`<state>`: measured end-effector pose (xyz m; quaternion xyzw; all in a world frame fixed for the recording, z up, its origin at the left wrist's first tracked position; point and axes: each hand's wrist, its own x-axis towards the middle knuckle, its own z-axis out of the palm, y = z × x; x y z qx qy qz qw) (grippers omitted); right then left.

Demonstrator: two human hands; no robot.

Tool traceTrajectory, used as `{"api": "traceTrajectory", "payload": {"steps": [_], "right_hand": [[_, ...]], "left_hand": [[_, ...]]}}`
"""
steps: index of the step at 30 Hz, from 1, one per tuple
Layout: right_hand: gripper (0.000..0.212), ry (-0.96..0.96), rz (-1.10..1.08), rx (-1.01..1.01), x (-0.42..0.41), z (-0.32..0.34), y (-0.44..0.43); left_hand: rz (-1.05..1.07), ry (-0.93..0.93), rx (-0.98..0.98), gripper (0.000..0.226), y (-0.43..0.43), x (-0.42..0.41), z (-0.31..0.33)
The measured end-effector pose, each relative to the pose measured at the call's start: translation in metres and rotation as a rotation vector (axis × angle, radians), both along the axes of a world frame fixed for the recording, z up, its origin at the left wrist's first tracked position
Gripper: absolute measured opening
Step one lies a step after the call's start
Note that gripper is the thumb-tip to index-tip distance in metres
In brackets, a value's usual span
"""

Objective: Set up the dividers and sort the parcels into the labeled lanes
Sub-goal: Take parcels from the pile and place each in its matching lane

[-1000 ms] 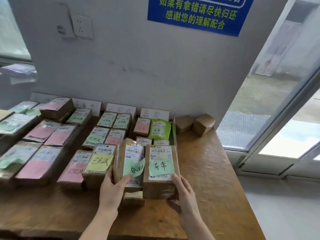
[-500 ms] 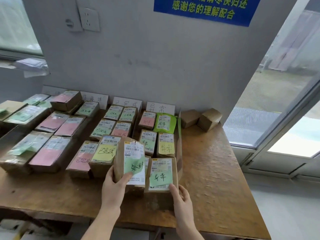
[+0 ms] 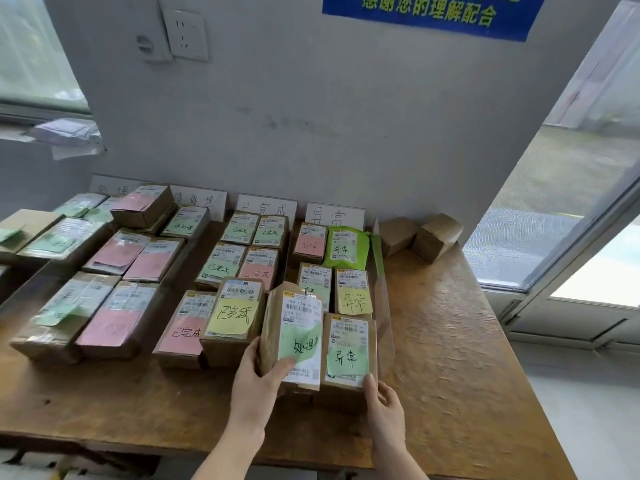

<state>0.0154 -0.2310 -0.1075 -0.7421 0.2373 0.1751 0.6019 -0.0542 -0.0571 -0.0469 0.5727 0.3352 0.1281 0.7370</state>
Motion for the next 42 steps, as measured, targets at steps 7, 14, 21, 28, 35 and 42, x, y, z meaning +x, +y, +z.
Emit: {"api": "traceTrajectory", "payload": {"steps": [7, 14, 21, 28, 35, 42], "right_hand": [[0.042, -0.221, 0.004, -0.466, -0.011, 0.030, 0.008], [0.111, -0.243, 0.412, 0.192, -0.031, 0.106, 0.045], [0.066, -0.091, 0.504, 0.396, -0.033, 0.117, 0.056], [0.046, -0.061, 0.644, 0.444, -0.064, 0.119, 0.097], [0.042, -0.098, 0.701, 0.421, -0.106, 0.126, 0.177], [0.040, -0.138, 0.702, 0.414, -0.157, 0.124, 0.265]], "left_hand": [[-0.017, -0.012, 0.011, 0.073, -0.004, 0.001, 0.004], [-0.001, -0.092, 0.025, 0.075, -0.016, -0.004, 0.022], [0.073, -0.153, -0.132, 0.070, -0.004, -0.040, 0.039], [0.144, -0.163, -0.164, 0.053, 0.032, -0.094, 0.049], [0.223, -0.116, -0.001, 0.037, 0.104, -0.147, 0.059], [0.200, -0.113, 0.061, 0.027, 0.195, -0.199, 0.060]]}}
